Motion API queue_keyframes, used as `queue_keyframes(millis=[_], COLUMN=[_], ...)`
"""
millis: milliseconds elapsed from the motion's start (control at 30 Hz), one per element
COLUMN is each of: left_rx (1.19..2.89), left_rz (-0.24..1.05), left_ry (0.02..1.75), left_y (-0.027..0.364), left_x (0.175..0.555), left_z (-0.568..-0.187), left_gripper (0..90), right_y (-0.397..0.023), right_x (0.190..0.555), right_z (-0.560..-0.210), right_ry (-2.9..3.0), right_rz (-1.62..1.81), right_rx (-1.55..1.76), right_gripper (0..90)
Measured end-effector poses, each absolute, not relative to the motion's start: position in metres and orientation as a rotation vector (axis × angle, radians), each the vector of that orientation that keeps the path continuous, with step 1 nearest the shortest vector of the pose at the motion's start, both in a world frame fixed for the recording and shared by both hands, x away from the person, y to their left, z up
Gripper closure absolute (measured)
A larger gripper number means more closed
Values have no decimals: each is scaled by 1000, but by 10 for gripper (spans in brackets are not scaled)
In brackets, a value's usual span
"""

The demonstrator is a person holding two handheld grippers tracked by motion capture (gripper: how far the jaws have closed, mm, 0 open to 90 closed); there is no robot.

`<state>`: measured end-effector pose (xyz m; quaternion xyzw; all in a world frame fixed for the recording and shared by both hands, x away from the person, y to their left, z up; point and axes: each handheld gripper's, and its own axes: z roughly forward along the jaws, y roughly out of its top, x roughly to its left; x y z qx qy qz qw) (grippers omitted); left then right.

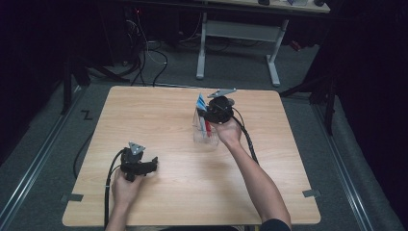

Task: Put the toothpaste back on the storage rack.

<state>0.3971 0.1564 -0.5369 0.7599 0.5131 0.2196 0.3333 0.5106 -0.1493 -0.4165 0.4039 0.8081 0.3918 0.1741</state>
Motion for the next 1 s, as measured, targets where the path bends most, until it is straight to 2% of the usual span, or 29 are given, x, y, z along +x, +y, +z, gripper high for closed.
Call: queue_keyframes(millis=[367,1000], left_rx=[1984,1983], left_rz=[574,573], left_ry=[1339,1340], left_y=[156,156], left_x=[397,397], left_z=[-537,-537], left_gripper=[190,190], right_y=[-137,-142], right_x=[511,517], right_z=[-420,-424], right_ry=[2296,2282], right_rz=[1080,1050], right_rx=[1120,1167], right_gripper=[679,651])
